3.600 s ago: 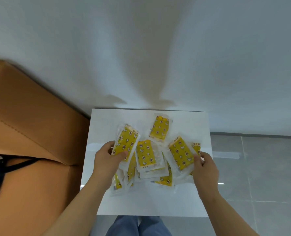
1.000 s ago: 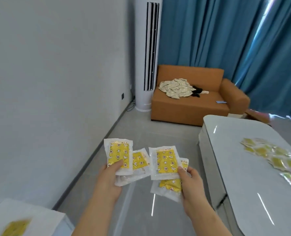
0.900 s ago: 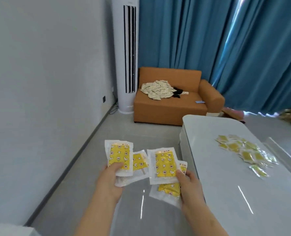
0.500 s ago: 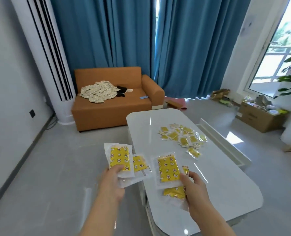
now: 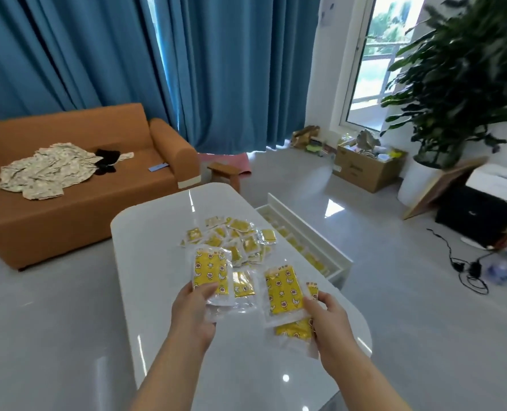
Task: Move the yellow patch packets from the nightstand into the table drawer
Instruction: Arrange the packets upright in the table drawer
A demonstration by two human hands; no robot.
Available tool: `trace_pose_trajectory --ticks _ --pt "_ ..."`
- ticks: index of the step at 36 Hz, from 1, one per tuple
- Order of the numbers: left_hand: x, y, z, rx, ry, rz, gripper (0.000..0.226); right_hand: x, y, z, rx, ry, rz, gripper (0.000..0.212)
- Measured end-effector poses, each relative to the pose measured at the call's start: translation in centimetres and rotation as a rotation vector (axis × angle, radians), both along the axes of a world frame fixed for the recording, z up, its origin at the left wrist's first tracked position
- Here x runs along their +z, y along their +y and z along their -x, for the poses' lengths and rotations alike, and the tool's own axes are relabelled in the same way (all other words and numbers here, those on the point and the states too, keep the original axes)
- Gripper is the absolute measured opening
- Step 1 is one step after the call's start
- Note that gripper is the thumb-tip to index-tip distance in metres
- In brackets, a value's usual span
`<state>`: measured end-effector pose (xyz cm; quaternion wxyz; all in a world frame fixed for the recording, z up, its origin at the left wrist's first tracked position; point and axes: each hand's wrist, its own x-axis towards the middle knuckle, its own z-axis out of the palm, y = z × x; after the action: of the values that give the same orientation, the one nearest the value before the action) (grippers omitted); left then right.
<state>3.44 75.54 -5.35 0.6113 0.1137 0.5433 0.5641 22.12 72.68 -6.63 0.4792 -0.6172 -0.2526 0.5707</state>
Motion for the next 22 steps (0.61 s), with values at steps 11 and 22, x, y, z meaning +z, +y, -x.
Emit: trace_pose_trajectory --ticks 11,22 --pt "-2.7 11.0 -20.6 0.052 -0.052 0.036 0.028 -1.1 11.6 -20.4 0.056 -0.055 -0.007 0.010" --pt "-2.6 21.1 -36.9 0.173 -0.019 0.082 0.024 0.4 23.2 -36.4 0.173 -0.044 0.042 0.019"
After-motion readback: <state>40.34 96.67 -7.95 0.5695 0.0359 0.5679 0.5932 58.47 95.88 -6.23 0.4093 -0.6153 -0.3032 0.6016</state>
